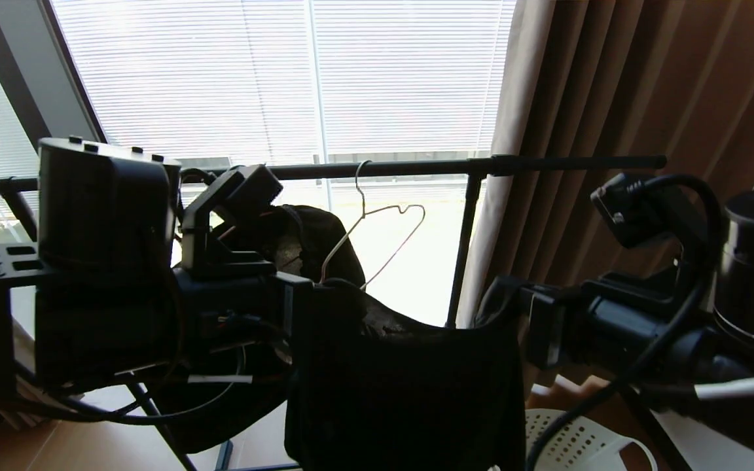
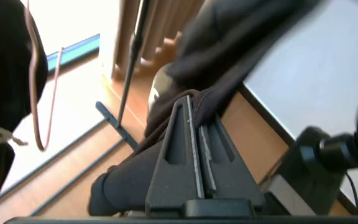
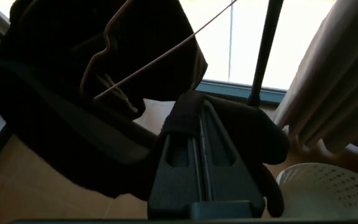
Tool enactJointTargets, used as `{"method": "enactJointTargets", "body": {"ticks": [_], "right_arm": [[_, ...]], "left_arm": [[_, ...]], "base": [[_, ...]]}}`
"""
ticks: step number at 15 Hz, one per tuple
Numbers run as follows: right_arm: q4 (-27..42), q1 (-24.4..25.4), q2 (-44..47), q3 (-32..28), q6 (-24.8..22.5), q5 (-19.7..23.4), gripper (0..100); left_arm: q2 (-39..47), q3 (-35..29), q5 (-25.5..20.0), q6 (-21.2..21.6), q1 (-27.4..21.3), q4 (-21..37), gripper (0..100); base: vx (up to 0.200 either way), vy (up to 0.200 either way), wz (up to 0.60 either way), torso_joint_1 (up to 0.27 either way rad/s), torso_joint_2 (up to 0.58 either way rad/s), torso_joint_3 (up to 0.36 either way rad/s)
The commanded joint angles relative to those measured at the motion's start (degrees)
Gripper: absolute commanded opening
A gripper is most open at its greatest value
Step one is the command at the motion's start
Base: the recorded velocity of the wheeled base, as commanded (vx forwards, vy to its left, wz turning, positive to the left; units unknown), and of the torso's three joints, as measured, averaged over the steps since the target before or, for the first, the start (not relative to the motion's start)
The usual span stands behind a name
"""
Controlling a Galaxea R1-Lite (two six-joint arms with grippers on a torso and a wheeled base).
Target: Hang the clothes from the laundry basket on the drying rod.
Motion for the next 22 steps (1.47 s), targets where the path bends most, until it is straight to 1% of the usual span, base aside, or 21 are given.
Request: {"method": "enactJointTargets", "body": {"ticks": [1,3,4,6,8,10,11,13,15,16,17,18,19,20,21,22], "right_arm": [[-0.6,3.2,-2.7,5.0,0.0,0.1,0],[-0.7,3.3,-0.9,6.2,0.5,0.4,0],[-0.8,3.2,-0.4,6.2,0.6,0.6,100],[-0.8,3.2,0.5,6.8,0.8,0.6,100],[-1.1,3.2,1.2,10.0,0.9,0.7,100],[-5.1,3.7,2.5,13.8,0.6,0.7,100],[-7.0,4.8,3.2,15.6,0.5,0.5,100],[-8.2,5.1,3.2,17.1,-0.8,1.1,100],[-10.3,5.5,2.2,19.1,-6.0,5.7,100],[-11.8,5.7,1.8,20.2,-8.8,7.4,100],[-13.7,5.9,1.9,21.4,-11.0,8.3,100],[-13.7,5.9,1.9,21.4,-11.0,8.3,100],[-17.1,6.9,2.1,22.9,-13.9,8.6,100],[-19.5,7.2,2.2,22.6,-15.0,10.0,100],[-20.4,7.2,2.2,21.9,-15.9,11.1,100],[-20.5,7.2,2.2,19.9,-17.7,11.9,100]], "left_arm": [[3.5,-4.1,0.0,0.3,-0.4,0.0,0],[3.2,-6.1,0.0,0.9,-1.5,0.3,0],[3.1,-5.8,0.0,0.9,-1.6,0.4,0],[3.0,-4.8,0.2,0.9,-1.6,0.2,0],[2.1,-5.5,0.2,0.9,-1.7,0.2,0],[1.4,-5.8,0.3,0.9,-2.1,0.2,0],[0.9,-6.0,0.4,0.9,-2.1,0.2,0],[0.2,-6.0,0.7,0.9,-2.1,0.2,0],[0.2,-6.1,2.8,0.9,-1.9,0.2,0],[0.2,-6.1,3.0,0.9,-1.9,0.2,0],[0.2,-6.1,3.1,0.9,-1.9,0.2,0],[0.2,-6.1,3.1,0.9,-1.9,0.2,0],[0.2,-5.8,3.4,0.8,-2.0,0.2,0],[0.1,-5.6,3.5,0.9,-2.3,0.2,0],[0.1,-5.5,3.5,0.9,-2.3,0.2,0],[0.1,-5.5,3.5,0.9,-2.8,0.2,0]], "base": [[0.0,0.0,0.0,0.0,0.0,0.0],[0.0,0.0,0.0,0.0,0.0,0.0],[0.0,0.0,0.0,0.0,0.0,0.0],[0.0,0.0,0.0,0.0,0.0,0.0],[0.0,0.0,0.0,0.0,0.0,0.0],[0.0,0.0,0.0,0.0,0.0,0.0],[0.0,0.0,0.0,0.0,0.0,0.0],[0.0,0.0,0.0,0.0,0.0,0.0],[0.0,0.0,0.0,0.0,0.0,0.0],[0.0,0.0,0.0,0.0,0.0,0.0],[0.0,0.0,0.0,0.0,0.0,0.0],[0.0,0.0,0.0,0.0,0.0,0.0],[0.0,0.0,0.0,0.0,0.0,0.0],[0.0,0.0,0.0,0.0,0.0,0.0],[0.0,0.0,0.0,0.0,0.0,0.0],[0.0,0.0,0.0,0.0,0.0,0.0]]}}
